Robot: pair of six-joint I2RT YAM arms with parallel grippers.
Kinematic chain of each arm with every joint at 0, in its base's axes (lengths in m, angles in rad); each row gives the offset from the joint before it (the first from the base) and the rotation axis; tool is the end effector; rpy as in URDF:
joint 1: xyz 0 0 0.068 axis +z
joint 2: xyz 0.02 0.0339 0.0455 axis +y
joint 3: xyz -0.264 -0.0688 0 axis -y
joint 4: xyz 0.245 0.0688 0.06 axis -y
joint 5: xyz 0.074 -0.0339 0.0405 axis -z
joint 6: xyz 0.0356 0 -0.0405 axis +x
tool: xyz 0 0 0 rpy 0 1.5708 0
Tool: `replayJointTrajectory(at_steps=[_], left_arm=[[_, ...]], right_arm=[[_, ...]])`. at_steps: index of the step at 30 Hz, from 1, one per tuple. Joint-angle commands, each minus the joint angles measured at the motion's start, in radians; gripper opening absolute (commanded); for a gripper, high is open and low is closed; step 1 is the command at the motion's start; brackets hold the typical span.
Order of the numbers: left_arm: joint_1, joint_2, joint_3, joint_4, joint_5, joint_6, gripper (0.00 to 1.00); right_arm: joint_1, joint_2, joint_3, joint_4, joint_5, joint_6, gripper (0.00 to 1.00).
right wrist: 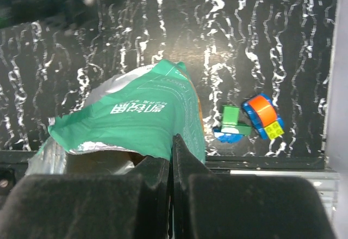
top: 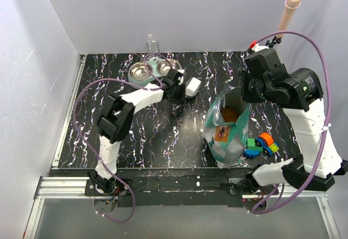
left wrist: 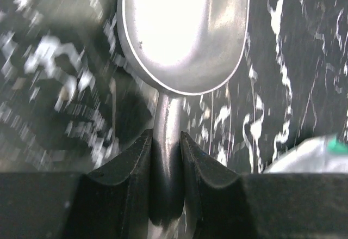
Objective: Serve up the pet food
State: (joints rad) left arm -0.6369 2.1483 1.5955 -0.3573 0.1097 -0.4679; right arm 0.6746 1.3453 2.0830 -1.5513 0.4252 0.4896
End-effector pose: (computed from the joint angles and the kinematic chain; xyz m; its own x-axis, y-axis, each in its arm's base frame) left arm 0.3766 -0.2834 0.1707 -0.8575 0.0767 -0.5087 0.2895 0.8893 -0.3539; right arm 0.1459 0.0979 0.5027 -0.6644 0.0172 -0.7472 -0.0399 0.9975 0.0585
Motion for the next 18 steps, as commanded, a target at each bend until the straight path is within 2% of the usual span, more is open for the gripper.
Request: replayJointTrajectory(at_steps=[1,6,9,14,16,18], left_arm=[[0.008,-0.33,-0.112,-0.172,-0.094,0.04,0.0],[0.034,-0.609,-0.305,-0.308,-0.189,0.018,0.0],[0.052,-0.749,-0.419,-0.38,-0.249,-0.018,0.0],[0.063,-0.927,-0.56,-0.422,-0.317,-0.086,0.0],[0.066,-0.947,-0.583,-0.454,-0.323,-0.112,0.0],[0.066,-0.955,-0.598,-0.474,-0.329,-0.13,0.0]], right_arm=[[-0.096,-0.04,0.052,0.132,0.063,-0.101,0.01],[-0.254,0.011,0.097,0.201,0.034,-0.195,0.01],[-0.29,0.046,0.147,0.229,0.056,-0.255,0.01],[-0.28,0.115,0.23,0.229,0.072,-0.264,0.01],[-0.236,0.159,0.261,0.212,0.06,-0.234,0.01],[-0.14,0.213,0.273,0.221,0.069,-0.206,0.01]])
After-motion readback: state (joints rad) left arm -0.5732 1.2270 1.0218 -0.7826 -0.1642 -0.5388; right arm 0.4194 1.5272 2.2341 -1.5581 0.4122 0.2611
